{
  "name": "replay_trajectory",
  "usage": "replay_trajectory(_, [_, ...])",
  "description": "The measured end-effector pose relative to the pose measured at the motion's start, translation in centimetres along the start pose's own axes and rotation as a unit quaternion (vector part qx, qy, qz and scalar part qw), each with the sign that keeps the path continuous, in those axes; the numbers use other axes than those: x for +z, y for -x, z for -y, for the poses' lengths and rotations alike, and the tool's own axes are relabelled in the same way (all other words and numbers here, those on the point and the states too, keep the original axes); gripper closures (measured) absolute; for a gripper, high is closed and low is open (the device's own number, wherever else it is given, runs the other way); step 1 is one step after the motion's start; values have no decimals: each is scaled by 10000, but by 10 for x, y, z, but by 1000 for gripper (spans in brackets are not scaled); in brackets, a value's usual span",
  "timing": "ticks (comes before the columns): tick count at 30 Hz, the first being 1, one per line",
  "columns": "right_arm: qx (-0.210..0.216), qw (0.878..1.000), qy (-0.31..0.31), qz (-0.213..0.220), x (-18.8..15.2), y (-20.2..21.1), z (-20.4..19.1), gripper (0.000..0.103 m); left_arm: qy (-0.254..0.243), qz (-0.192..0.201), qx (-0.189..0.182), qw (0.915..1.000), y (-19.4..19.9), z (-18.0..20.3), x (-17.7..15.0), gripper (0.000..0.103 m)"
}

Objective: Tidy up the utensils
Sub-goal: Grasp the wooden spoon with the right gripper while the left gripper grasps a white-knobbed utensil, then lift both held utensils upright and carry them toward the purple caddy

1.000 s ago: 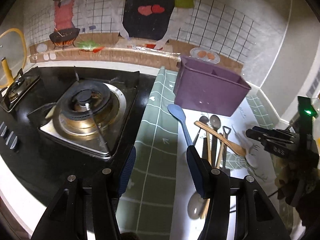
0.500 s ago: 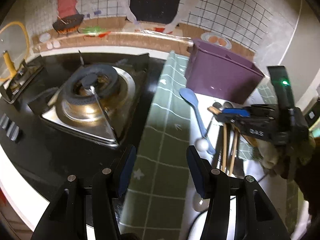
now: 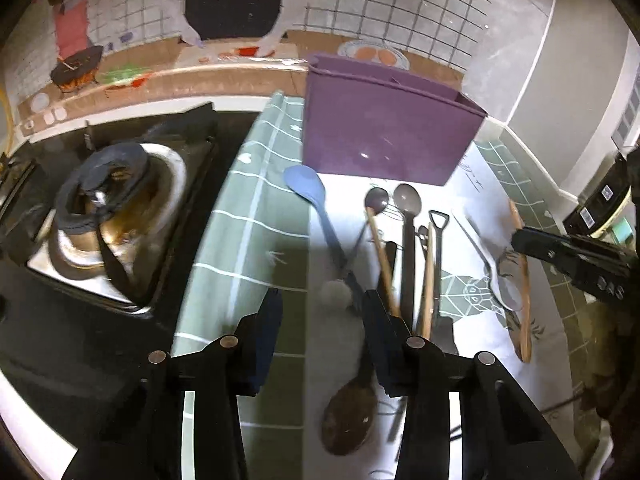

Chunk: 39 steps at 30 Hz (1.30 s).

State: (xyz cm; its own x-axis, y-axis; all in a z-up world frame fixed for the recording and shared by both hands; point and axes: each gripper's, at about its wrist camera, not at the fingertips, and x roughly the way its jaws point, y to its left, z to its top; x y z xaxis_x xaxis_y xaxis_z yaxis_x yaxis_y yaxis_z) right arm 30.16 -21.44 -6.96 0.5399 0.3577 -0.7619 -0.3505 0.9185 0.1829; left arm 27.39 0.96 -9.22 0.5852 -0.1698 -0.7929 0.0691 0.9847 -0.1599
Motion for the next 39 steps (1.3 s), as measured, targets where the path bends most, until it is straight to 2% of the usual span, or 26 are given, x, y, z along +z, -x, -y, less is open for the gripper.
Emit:
replay_trajectory(2, [-73, 9999, 6, 86, -8, 6, -5, 92, -17, -116, -109, 9999, -9, 3, 0, 62])
replay_trajectory(4, [-81, 9998, 2, 154, -12, 12, -8, 92, -24, -208, -25, 9998, -17, 7, 1, 69])
replay_trajectory(11, [-121, 9995, -95, 285, -23, 21, -8, 92, 6, -419, 100, 9991, -33, 8, 5, 73])
replay_trajectory(14, [-161, 9993, -108, 321, -27, 22, -7, 92, 14, -402, 185, 9990, -32, 7, 6, 81])
replay_trajectory(16, [-153, 9991, -162, 359, -27, 24, -6, 92, -1, -276, 220, 9994, -23, 6, 6, 81])
replay_trajectory(20, [-142, 9978, -296, 579, -26, 36, -4, 92, -148, 240, 291, 9992, 16, 5, 12, 81])
replay_trajectory(24, [-158, 9964, -420, 714, -24, 48, -7, 92, -265, 713, 154, 9970, 61, 3, 29, 81])
replay_trajectory(28, [-220, 9950, -431, 876, -22, 60, -16, 92, -343, 900, 32, 9953, 81, 3, 41, 81])
replay_trajectory(34, [-376, 9936, -379, 991, -19, 74, -22, 92, -130, 967, -279, 9948, 98, -4, 49, 81])
replay_trajectory(37, [-458, 9920, -364, 1122, -4, 86, -22, 92, -232, 1194, -339, 9920, 115, 2, 65, 81])
replay_trajectory(39, [-491, 9901, -267, 1284, 16, 100, -23, 92, -345, 1438, -390, 9882, 132, 8, 89, 81])
